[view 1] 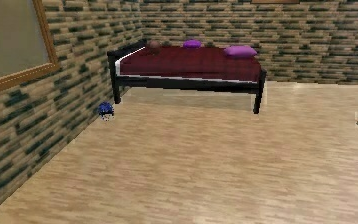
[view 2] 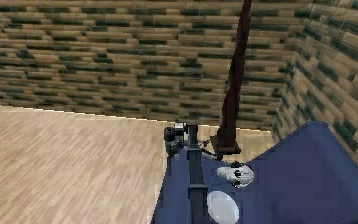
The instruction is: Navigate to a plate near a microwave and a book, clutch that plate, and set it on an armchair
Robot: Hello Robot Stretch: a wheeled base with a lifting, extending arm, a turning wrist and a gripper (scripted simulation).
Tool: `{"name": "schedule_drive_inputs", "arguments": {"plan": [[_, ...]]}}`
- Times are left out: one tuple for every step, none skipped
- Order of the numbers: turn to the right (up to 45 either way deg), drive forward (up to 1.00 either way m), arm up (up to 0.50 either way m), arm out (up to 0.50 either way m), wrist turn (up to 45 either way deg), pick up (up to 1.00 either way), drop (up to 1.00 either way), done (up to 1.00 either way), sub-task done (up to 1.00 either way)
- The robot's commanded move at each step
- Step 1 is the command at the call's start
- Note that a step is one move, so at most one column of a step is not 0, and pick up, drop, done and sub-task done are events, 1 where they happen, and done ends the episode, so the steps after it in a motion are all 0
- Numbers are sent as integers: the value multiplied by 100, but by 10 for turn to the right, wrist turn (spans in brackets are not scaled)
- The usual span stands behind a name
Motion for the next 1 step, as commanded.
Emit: {"name": "schedule_drive_inputs", "arguments": {"plan": [[0, 0, 0, -8, 0, 0, 0, 0, 0]]}}
